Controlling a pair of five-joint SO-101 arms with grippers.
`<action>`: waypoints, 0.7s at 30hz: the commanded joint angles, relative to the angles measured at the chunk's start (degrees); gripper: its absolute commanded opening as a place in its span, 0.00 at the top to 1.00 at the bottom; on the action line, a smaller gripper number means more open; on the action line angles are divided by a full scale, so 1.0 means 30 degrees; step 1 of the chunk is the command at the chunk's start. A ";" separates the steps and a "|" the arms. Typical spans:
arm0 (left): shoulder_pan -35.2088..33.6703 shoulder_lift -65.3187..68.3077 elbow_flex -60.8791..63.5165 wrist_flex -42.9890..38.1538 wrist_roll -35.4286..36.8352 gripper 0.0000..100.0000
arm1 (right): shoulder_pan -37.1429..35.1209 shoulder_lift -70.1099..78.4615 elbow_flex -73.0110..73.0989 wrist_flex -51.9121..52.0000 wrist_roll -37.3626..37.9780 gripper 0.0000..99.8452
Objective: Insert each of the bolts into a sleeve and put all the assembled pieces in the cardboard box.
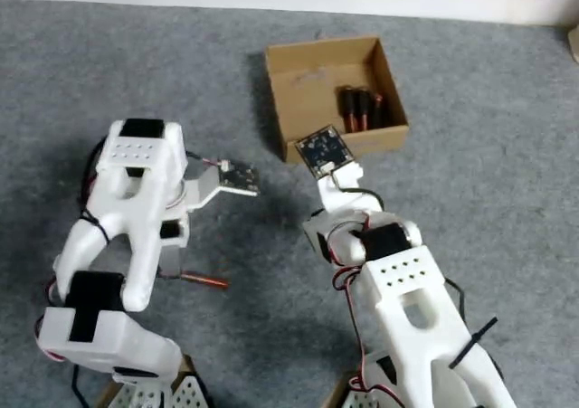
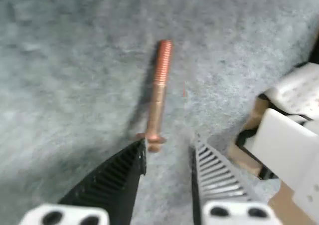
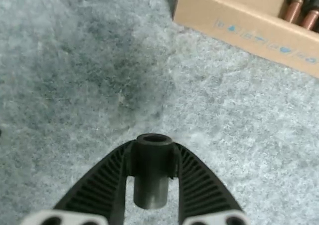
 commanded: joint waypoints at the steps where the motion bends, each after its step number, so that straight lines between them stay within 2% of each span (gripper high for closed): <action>1: 0.0982 -0.0425 -0.1538 0.0322 0.2960 0.88 | -0.0161 -0.0484 -0.0132 -0.0425 0.0205 0.99; 5: 0.1773 -0.0425 -0.2593 0.0293 0.9875 0.93 | -0.0161 -0.0484 -0.0132 -0.0425 0.0205 0.99; 8: 0.1363 -0.0396 -0.2886 0.0234 1.8110 0.93 | -0.0161 -0.0484 -0.0132 -0.0425 0.0205 0.99; 9: 0.1363 -0.0396 -0.2916 0.0381 2.0190 0.93 | -0.0161 -0.0484 -0.0132 -0.0425 0.0205 0.99; 14: 0.3121 -0.0249 -0.2623 0.0440 2.6608 0.87 | -0.0161 -0.0484 -0.0132 -0.0425 0.0205 0.99; 21: 0.3502 -0.0249 -0.0396 0.0469 3.5956 0.86 | -0.0161 -0.0484 -0.0132 -0.0425 0.0205 0.99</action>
